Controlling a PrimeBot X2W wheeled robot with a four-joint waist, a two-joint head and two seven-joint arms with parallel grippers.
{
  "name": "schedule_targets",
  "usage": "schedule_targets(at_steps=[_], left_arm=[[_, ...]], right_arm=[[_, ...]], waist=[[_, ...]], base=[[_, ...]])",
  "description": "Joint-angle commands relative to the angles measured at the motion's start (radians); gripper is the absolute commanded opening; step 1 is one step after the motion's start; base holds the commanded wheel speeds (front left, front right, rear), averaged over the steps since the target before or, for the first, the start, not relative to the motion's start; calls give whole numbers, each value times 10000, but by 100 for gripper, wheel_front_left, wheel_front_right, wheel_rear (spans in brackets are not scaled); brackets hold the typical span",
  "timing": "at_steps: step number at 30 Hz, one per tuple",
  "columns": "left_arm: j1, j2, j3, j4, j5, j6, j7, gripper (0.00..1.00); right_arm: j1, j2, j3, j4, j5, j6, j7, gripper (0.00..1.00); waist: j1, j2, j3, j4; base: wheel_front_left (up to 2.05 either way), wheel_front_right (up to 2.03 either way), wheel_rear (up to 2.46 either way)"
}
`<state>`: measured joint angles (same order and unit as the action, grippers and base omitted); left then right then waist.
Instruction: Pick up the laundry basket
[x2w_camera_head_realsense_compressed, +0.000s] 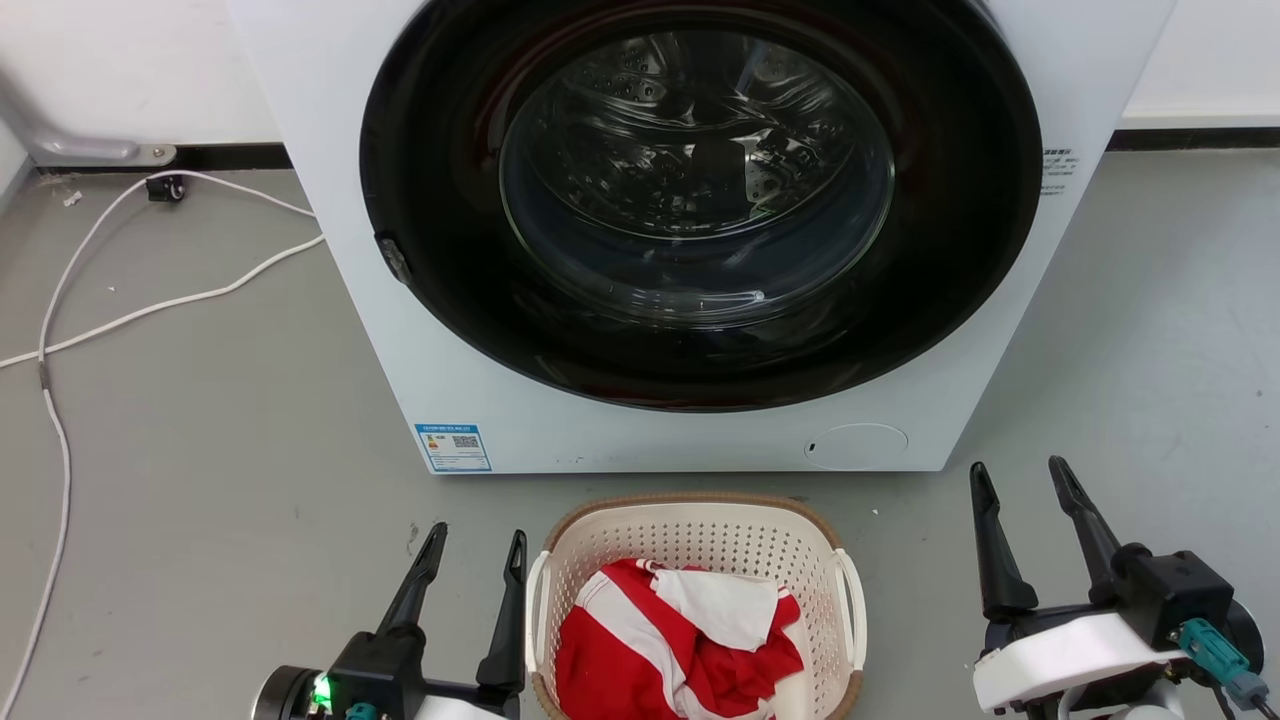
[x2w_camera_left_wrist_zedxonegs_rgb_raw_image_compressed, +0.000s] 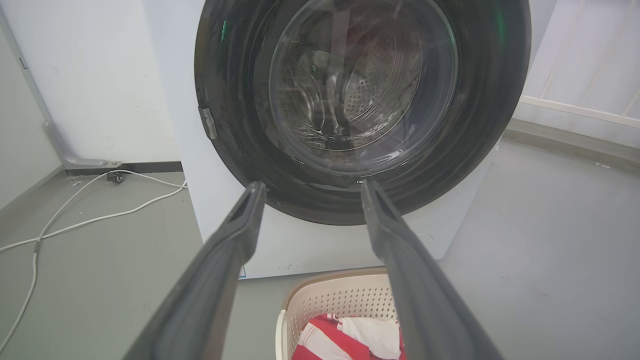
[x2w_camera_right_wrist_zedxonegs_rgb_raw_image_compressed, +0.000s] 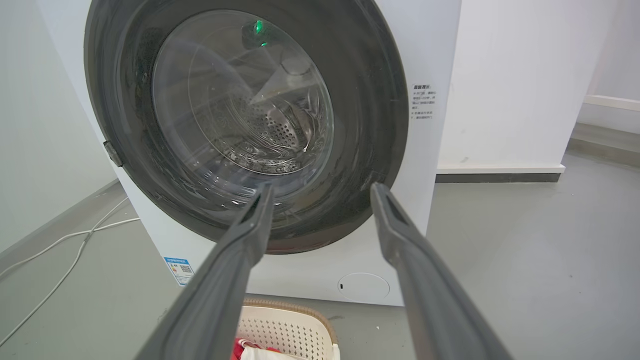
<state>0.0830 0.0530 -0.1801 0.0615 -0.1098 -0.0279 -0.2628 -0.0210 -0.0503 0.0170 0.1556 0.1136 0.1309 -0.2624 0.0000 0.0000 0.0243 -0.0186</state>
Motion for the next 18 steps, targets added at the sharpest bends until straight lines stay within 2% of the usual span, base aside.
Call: schedule_targets(at_steps=[1,12,18], left_arm=[[-23,-5,44,-25,18,-59,-31,100],[-70,-27,61,1,44,-104,-31,100],[-226,-25,-34,389,18,-222,-30,100]], right_arm=[[2,2,14,-38,35,-3,-35,100],[-22,2,48,6,84,-3,-36,100],[-214,2,82,290,197,-3,-30,100]], waist=[[0,0,28,0],[0,0,142,-1],[0,0,557,-30]], base=[[0,0,0],[0,0,0],[0,0,0]])
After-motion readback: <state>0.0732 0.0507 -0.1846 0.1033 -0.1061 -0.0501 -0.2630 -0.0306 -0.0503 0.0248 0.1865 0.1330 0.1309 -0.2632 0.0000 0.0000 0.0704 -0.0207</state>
